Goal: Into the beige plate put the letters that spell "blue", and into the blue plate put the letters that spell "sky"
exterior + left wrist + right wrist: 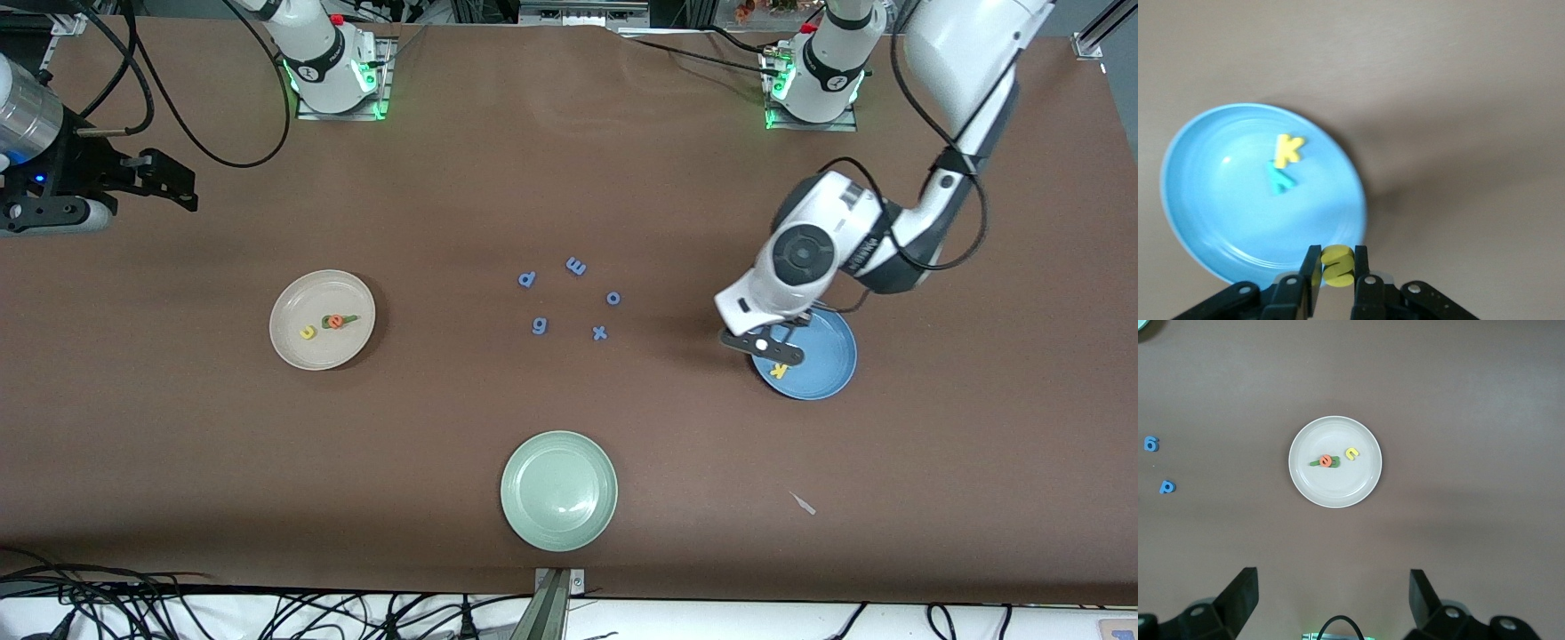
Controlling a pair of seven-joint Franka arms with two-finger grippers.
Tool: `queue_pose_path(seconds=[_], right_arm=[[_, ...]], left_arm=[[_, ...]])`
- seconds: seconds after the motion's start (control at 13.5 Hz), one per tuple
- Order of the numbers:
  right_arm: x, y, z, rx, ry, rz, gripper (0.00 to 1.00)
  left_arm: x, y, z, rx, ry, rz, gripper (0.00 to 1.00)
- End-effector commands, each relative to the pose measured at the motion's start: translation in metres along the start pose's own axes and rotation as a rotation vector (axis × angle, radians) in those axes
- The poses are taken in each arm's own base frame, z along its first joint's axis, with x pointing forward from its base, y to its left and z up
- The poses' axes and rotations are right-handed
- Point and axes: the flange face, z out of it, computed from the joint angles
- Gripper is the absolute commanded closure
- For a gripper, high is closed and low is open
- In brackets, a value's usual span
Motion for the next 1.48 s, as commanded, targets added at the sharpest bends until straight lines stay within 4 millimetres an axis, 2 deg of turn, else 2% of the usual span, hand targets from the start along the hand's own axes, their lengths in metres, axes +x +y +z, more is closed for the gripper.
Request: queue_pose_path(seconds=[0.0,0.15,0.3,0.52,0.67,0.74,0.89,1.04,1.11,1.19,1.41], right_arm=[[-0.002,0.002,-0.003,0.013,-0.003,-0.009,0.0],[-0.002,0.002,-0.003,0.013,-0.001,-0.009,0.0],[-0.002,0.002,-0.003,0.013,-0.001,-0.009,0.0],[-0.002,0.002,-0.003,0.013,-0.001,-0.009,0.0],[-0.002,0.002,-0.003,0.013,-0.003,-0.009,0.0],[-0.002,0.002,-0.003,0.013,-0.003,-0.009,0.0],[-0.002,0.003,-0.002,0.013,-0.004,-0.008,0.0],[-0.002,0.005,-0.003,0.015,-0.003,-0.002,0.0],[-0.002,0.005,-0.002,0.014,-0.004,0.001,0.0],[-0.002,0.005,-0.002,0.014,-0.004,0.001,0.0],[-0.002,0.005,-0.003,0.014,-0.003,0.012,0.0]], left_arm=[[-0.002,-0.006,-0.005,-0.027,-0.007,0.029,0.0],[-0.005,-0.007,-0.031,-0.029,0.028,0.008,0.0],[-0.002,-0.016,-0.073,-0.006,0.102,-0.013,0.0],[-0.003,-0.031,-0.151,0.028,0.241,-0.053,0.0],[-0.01,-0.043,-0.22,-0.009,0.309,-0.112,0.0],[-0.016,-0.051,-0.247,-0.029,0.292,-0.14,0.0],[-0.03,-0.075,-0.284,-0.057,0.258,-0.184,0.0],[-0.043,-0.101,-0.304,-0.085,0.231,-0.229,0.0],[-0.058,-0.109,-0.32,-0.1,0.239,-0.26,0.0],[-0.071,-0.116,-0.327,-0.121,0.236,-0.294,0.0],[-0.104,-0.141,-0.329,-0.165,0.227,-0.292,0.0]])
